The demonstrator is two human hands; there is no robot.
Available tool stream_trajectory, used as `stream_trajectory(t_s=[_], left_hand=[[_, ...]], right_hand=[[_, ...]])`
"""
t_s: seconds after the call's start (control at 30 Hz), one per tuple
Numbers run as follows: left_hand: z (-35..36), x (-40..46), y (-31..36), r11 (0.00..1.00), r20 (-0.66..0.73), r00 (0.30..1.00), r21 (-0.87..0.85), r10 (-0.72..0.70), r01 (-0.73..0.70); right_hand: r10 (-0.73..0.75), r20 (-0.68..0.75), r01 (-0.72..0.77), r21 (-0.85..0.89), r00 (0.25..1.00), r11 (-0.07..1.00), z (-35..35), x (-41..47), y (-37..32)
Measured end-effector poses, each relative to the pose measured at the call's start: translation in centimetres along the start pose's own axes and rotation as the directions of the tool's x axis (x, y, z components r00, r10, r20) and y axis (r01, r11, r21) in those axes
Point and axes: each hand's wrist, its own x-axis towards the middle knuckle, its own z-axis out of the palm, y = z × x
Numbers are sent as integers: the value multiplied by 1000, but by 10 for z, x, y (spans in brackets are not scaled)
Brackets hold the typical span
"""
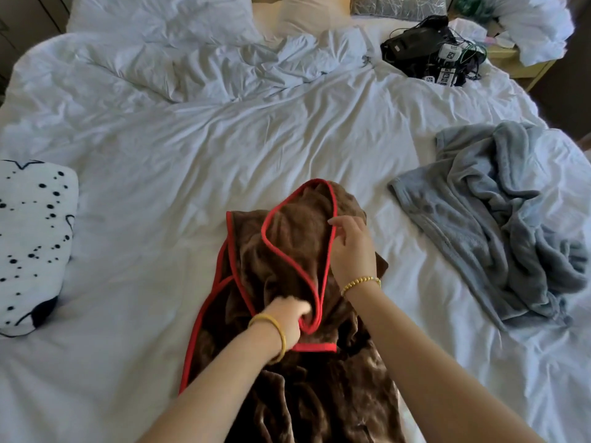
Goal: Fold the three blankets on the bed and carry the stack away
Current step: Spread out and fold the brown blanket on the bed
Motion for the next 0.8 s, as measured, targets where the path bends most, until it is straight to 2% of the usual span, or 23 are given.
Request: stream_trajectory(t_s=[0.07,0.13,0.2,0.27,0.3,0.4,0.5,0.57,0.67,0.73,0.8], left_hand=[[22,0,-2,988,144,986,139,-85,65],[35,4,-5,977,204,968,184,-149,111],[39,12,-8,973,221,957,174,-189,152],[38,20,-15,970,204,954,146,-221,193],[37,23,-20,966,186,952,128,-245,224],[38,29,-37,958,108,952,69,-286,280],[42,35,-42,947,141,943,162,-300,277],[41,40,-40,921,140,910,89,-389,380],[40,43,-41,946,104,941,53,-323,319],[41,43,-45,942,89,941,-52,-325,331],[40,39,-52,926,80,954,-228,-290,301]], right_hand=[[-94,87,105,-127,992,986,4,10,4],[-178,133,208,-259,975,943,13,19,5],[-141,146,189,-409,979,893,21,29,7],[-22,154,94,-476,988,875,26,38,15],[63,170,21,-454,983,891,25,43,20],[384,202,-304,-337,901,891,16,57,42],[524,224,-418,-388,822,821,8,59,67],[582,228,-460,-420,781,782,3,59,82],[591,253,-350,-607,766,713,-3,57,95],[525,249,-219,-705,814,675,-3,54,103],[461,247,-180,-689,853,702,-2,49,110]])
